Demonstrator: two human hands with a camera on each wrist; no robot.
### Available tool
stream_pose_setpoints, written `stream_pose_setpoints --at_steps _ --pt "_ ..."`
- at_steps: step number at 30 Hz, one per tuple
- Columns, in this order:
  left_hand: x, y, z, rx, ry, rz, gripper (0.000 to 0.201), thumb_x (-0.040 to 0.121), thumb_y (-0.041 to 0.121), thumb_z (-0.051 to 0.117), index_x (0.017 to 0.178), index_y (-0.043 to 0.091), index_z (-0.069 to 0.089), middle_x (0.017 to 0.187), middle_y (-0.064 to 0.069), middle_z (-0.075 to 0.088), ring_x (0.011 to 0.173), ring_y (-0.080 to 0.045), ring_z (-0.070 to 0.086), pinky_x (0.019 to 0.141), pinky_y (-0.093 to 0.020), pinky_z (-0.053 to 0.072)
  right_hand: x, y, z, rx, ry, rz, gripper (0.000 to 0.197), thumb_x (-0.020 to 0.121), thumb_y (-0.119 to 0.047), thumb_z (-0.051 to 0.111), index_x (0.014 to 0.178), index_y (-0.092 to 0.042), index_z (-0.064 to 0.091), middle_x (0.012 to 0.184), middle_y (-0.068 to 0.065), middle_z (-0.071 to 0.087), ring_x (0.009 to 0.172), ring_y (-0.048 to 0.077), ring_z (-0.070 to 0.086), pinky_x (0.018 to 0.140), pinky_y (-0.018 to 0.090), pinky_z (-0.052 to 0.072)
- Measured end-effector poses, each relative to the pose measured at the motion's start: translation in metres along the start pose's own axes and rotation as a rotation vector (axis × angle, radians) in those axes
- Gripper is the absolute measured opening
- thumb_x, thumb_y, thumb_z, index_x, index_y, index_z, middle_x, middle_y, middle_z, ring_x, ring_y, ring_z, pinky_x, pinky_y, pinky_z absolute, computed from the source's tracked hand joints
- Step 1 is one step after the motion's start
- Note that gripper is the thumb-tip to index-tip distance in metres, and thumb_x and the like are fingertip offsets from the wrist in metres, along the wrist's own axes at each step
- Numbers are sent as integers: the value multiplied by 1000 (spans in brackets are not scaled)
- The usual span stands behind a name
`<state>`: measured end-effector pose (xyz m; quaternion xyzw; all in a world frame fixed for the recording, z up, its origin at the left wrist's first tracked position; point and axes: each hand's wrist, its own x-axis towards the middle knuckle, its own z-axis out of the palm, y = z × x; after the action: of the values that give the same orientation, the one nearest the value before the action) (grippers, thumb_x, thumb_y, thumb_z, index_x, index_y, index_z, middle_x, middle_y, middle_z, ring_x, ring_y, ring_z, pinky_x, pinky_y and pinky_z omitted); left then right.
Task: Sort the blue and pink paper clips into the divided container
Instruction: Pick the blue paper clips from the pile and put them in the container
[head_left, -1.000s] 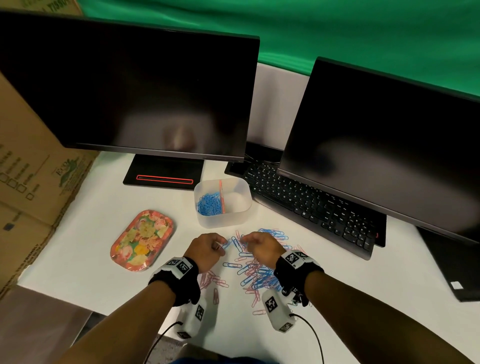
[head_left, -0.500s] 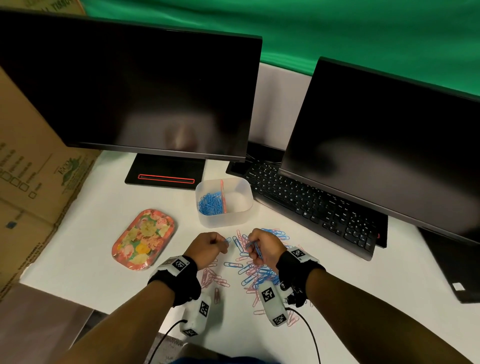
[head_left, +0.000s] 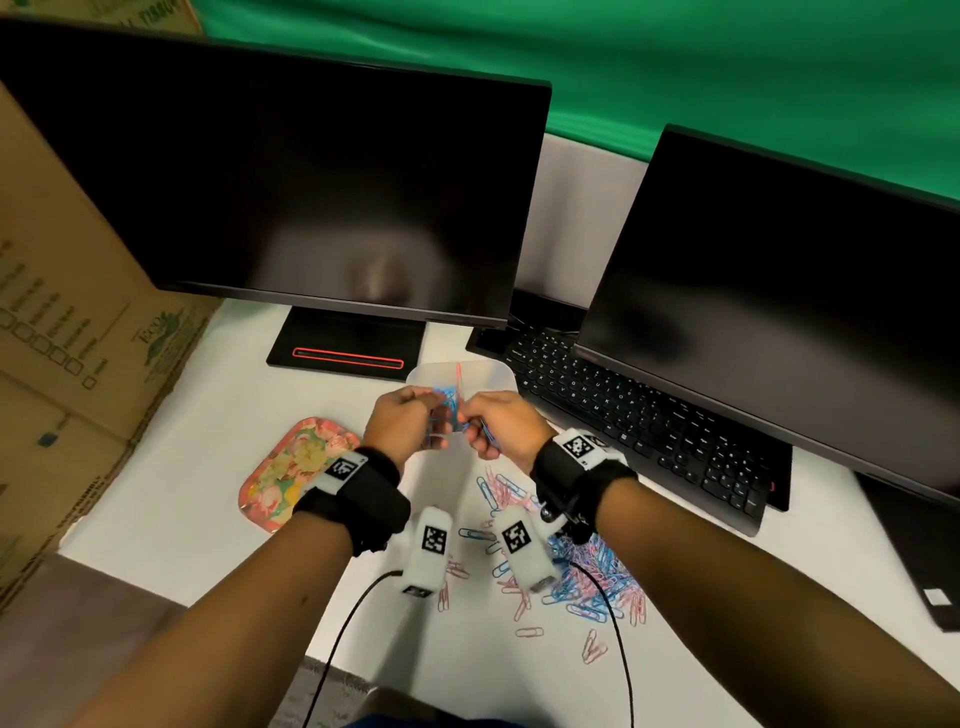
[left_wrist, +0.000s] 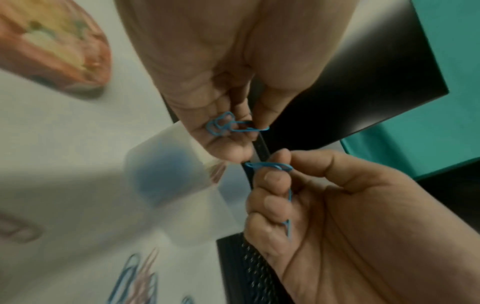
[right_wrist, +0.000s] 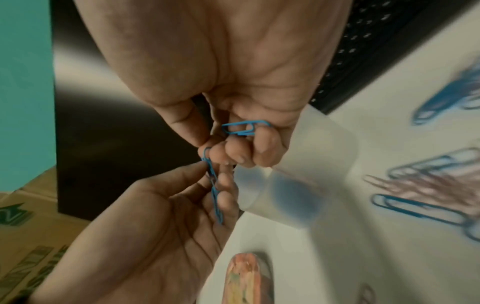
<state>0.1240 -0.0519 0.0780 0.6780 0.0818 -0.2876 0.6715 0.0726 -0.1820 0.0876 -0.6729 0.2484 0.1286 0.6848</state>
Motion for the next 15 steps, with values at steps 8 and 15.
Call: stream_pose_setpoints --at_steps 8,15 --pt "16 27 -2 -12 39 -166 34 98 31 46 121 6 51 103 -17 55 101 -32 57 92 -43 51 29 -35 24 -388 1 56 11 86 -15 49 78 -11 56 64 7 52 47 15 41 43 23 32" --pt "18 25 -10 13 119 -121 43 98 38 43 131 10 46 117 -18 53 104 -30 56 78 -34 51 41 -42 32 -365 0 18 18 89 -13 50 106 -16 57 94 6 56 68 16 56 56 29 50"
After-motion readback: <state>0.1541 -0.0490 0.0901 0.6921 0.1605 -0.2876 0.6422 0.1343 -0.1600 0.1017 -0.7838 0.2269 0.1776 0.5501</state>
